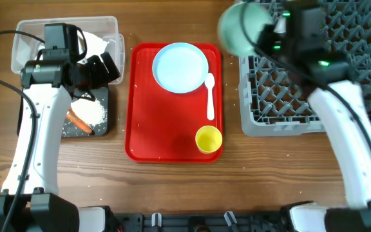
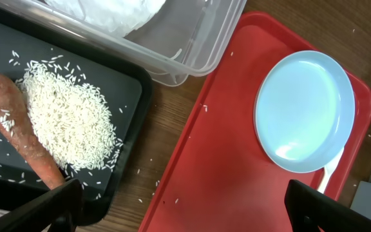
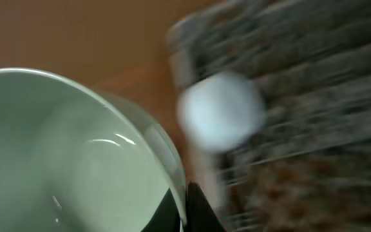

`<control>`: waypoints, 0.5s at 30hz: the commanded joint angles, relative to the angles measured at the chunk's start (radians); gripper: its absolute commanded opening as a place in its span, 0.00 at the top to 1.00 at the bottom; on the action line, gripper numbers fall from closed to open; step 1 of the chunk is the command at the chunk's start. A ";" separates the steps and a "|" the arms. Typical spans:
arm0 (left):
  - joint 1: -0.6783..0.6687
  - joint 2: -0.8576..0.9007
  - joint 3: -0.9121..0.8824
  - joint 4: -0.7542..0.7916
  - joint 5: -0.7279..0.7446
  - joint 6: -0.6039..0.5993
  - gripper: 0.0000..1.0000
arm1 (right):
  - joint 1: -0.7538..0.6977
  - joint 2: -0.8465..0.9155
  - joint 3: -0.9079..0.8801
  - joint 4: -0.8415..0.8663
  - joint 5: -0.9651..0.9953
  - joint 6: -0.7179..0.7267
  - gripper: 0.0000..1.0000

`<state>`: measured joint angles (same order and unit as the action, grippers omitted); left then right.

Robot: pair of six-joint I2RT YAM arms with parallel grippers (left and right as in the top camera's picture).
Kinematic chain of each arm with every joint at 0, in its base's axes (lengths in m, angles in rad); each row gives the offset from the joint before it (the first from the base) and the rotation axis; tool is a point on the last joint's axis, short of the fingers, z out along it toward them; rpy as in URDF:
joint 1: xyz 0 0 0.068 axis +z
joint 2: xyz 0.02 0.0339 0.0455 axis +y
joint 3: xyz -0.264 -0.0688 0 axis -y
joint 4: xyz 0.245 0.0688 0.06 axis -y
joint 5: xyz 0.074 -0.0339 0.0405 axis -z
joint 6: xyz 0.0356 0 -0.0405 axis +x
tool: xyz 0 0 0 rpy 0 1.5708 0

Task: Sort waste into correct bins and load items into the dishwasher rack
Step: 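Carry the green bowl to the dish rack and place it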

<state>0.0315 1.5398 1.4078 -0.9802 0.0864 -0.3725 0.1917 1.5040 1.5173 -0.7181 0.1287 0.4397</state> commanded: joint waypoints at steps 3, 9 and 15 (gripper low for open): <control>0.006 -0.002 0.011 0.004 -0.014 -0.002 0.00 | -0.021 0.046 -0.022 -0.053 0.590 -0.361 0.96; 0.006 -0.002 0.011 0.024 -0.014 -0.002 0.00 | -0.019 0.189 -0.027 -0.100 0.807 -0.631 0.96; 0.006 -0.002 0.011 0.025 -0.013 -0.002 0.00 | 0.038 0.274 -0.027 -0.092 0.740 -0.705 0.95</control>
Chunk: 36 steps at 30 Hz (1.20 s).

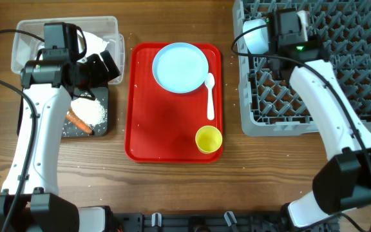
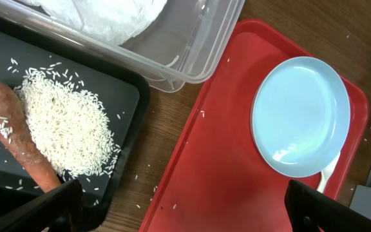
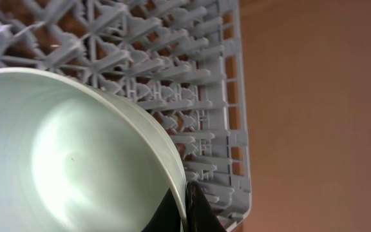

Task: Sort waste into correct bins and load items into the dishwasher rack
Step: 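Carry the green bowl to the dish rack and place it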

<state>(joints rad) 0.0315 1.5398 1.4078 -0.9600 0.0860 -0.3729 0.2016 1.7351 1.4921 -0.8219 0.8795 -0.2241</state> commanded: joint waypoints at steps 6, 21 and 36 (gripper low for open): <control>0.006 -0.002 0.011 0.006 -0.013 -0.001 0.00 | 0.047 0.078 -0.002 0.110 0.235 -0.315 0.96; 0.006 -0.002 0.011 0.010 -0.013 0.006 0.00 | 0.119 0.167 -0.002 0.126 0.221 -0.483 0.96; 0.006 -0.002 0.012 0.010 -0.013 0.006 0.00 | 0.244 0.204 -0.007 0.122 0.221 -0.483 0.76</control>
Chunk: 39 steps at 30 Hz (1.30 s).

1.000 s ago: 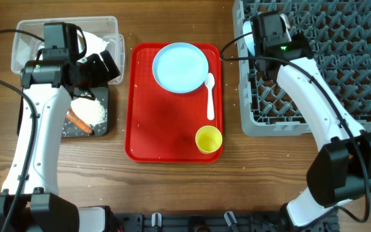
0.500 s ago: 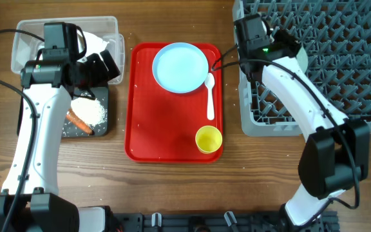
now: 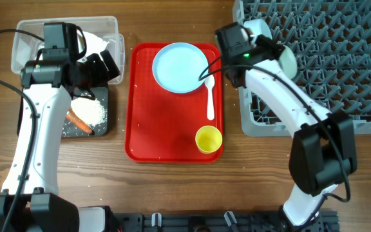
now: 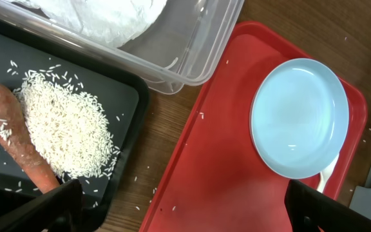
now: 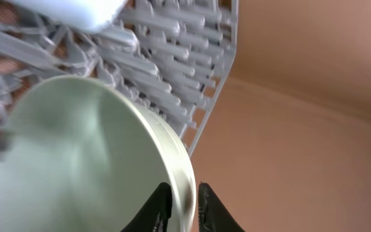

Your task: Sort waste into correct bins and load items into the dishwasher rack

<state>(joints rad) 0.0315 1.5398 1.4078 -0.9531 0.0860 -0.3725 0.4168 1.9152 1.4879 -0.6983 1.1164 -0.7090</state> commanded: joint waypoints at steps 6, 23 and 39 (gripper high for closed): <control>0.006 -0.002 0.011 0.003 -0.013 0.005 0.00 | 0.072 0.024 -0.003 0.013 -0.016 0.003 0.07; 0.006 -0.002 0.011 -0.009 -0.029 0.005 0.00 | 0.113 -0.169 -0.001 0.628 0.002 0.224 0.00; 0.005 0.060 0.011 -0.010 -0.016 -0.003 0.00 | 0.111 -0.340 -0.009 -0.410 -1.323 0.719 0.20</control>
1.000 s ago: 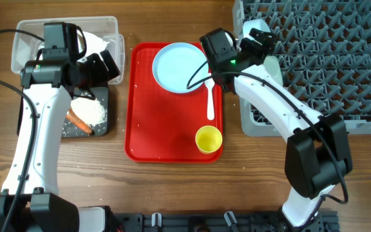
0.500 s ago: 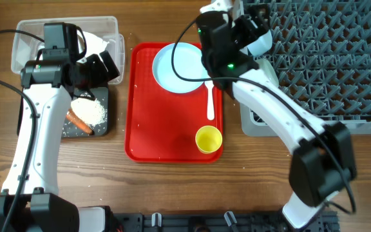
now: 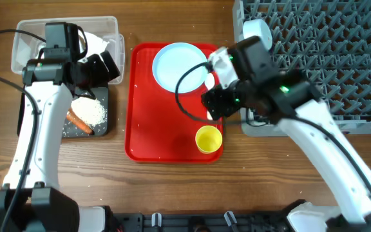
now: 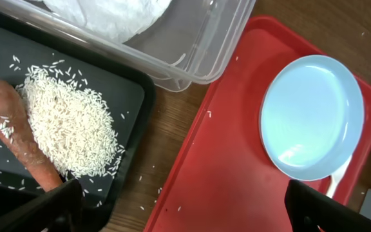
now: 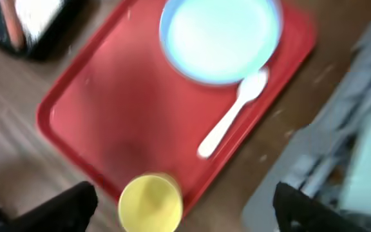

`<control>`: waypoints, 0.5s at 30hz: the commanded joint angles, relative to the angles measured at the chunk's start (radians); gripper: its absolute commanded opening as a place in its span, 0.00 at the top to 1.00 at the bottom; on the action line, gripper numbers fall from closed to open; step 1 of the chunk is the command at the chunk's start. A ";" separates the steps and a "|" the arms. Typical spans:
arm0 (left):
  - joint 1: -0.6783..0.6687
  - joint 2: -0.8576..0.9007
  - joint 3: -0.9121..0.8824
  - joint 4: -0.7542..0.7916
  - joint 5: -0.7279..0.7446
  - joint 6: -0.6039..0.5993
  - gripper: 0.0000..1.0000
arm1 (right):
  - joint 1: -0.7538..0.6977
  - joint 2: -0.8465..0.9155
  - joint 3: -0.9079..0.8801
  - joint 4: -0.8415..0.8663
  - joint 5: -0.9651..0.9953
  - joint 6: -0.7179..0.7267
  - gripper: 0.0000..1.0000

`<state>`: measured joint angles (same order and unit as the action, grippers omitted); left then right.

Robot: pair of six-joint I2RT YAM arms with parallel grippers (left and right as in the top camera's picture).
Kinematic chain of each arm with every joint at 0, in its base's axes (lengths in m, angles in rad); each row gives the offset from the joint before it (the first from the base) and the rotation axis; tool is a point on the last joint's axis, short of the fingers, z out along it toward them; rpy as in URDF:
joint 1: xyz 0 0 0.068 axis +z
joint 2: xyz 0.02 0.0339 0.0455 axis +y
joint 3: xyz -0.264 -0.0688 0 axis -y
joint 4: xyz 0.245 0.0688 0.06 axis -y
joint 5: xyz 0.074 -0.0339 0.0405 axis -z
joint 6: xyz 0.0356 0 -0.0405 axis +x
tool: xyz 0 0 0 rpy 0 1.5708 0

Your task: Sort waste into correct bins and load items into the dishwasher rack

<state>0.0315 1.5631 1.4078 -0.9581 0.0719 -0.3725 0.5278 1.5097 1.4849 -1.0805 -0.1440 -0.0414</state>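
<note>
On the red tray [image 3: 166, 122] lie a light blue plate [image 3: 176, 64], a white spoon [image 5: 232, 122] and a yellow cup [image 3: 208, 139]. My right gripper [image 3: 216, 96] hangs open and empty over the tray's right side, above the spoon and near the yellow cup [image 5: 150, 203]; this view is blurred. The grey dishwasher rack [image 3: 340, 58] holds a white cup [image 3: 257, 29]. A pale shape [image 5: 366, 161] also lies in it. My left gripper [image 4: 185, 216] is open and empty over the tray's left edge.
A clear plastic bin [image 3: 24, 35] with white waste stands at the back left. In front of it a black tray [image 4: 127, 90] holds rice [image 4: 69, 122] and a carrot [image 4: 18, 138]. Loose rice grains dot the wooden table [image 3: 172, 187].
My right gripper was shut on a pale green bowl at the rack's left edge. Now it is open, empty and over the tray by the spoon and yellow cup. The left arm barely moved.
My right gripper first held the pale green bowl above the rack's left corner. Then it held it over the rack, and later tilted it among the tines. The bowl is out of my gripper now, which has come over the tray. My left gripper stayed open throughout.
</note>
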 commanded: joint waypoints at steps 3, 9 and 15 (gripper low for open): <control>0.001 0.053 0.011 -0.033 0.008 0.004 0.00 | 0.000 0.138 -0.006 -0.048 -0.067 0.101 0.27; -0.216 0.054 0.011 -0.151 0.209 0.255 0.00 | -0.140 0.084 -0.006 0.003 -0.067 0.227 0.31; -0.594 0.079 0.010 -0.158 0.189 0.399 0.00 | -0.411 0.018 -0.006 -0.010 -0.082 0.215 0.29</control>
<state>-0.4541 1.6123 1.4094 -1.1118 0.2577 -0.0536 0.1741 1.5635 1.4796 -1.0832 -0.2043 0.1688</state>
